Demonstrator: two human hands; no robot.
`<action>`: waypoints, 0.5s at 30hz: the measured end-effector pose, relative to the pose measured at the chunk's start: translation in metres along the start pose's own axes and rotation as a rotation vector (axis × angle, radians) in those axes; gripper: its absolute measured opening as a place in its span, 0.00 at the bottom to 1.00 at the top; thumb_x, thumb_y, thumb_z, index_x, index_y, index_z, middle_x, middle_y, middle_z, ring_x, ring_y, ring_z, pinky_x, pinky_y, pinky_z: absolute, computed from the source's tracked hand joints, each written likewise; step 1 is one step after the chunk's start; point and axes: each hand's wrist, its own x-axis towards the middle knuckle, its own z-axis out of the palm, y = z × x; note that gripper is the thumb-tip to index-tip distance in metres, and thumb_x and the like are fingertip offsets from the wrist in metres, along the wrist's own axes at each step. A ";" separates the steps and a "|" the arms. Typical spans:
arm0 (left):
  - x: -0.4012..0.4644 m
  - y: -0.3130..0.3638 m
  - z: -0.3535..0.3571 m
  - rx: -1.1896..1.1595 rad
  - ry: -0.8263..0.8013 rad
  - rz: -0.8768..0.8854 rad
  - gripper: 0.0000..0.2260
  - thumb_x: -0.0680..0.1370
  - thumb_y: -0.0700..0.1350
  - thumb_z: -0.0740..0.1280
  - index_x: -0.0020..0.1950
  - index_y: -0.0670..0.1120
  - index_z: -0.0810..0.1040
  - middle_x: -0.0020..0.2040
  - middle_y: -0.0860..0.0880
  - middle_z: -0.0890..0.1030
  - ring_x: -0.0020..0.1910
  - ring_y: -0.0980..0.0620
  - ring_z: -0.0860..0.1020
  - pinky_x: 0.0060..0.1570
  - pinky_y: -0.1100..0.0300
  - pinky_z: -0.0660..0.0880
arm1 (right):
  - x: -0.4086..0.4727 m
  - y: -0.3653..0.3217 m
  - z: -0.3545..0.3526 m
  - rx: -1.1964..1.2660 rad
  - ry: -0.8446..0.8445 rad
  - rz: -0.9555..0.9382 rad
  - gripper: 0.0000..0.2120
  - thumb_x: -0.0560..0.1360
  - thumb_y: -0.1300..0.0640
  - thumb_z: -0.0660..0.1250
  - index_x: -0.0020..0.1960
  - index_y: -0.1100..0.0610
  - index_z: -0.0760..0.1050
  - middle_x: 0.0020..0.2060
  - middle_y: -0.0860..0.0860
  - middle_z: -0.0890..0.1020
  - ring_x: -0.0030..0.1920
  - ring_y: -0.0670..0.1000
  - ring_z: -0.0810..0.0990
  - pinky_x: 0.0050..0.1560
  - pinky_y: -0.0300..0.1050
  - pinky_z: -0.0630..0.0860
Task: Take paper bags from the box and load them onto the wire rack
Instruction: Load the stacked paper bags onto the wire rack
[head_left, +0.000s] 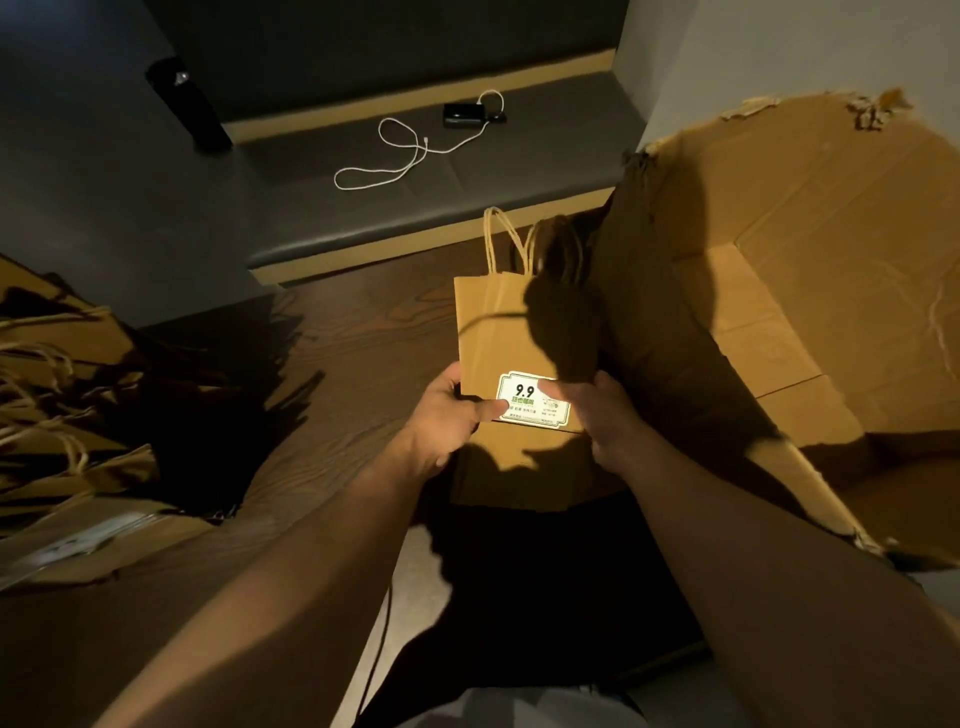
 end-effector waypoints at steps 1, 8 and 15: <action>-0.003 0.004 -0.005 -0.001 -0.006 0.015 0.17 0.75 0.27 0.68 0.62 0.38 0.74 0.48 0.45 0.80 0.23 0.64 0.76 0.31 0.57 0.76 | 0.001 -0.002 0.002 0.014 -0.025 -0.018 0.36 0.58 0.53 0.79 0.64 0.60 0.73 0.54 0.57 0.83 0.49 0.57 0.84 0.53 0.54 0.81; -0.036 0.017 -0.053 -0.231 -0.001 0.085 0.11 0.81 0.39 0.64 0.62 0.36 0.76 0.39 0.44 0.84 0.28 0.58 0.80 0.31 0.67 0.77 | -0.024 -0.026 0.036 0.178 -0.177 -0.075 0.18 0.70 0.71 0.72 0.56 0.57 0.77 0.43 0.49 0.85 0.42 0.49 0.84 0.43 0.44 0.80; -0.057 0.010 -0.105 -0.385 0.129 0.060 0.11 0.81 0.44 0.65 0.58 0.40 0.82 0.54 0.39 0.84 0.49 0.42 0.83 0.50 0.48 0.82 | -0.053 -0.031 0.072 0.185 -0.304 -0.039 0.15 0.69 0.65 0.73 0.55 0.61 0.80 0.40 0.49 0.84 0.42 0.49 0.81 0.41 0.43 0.78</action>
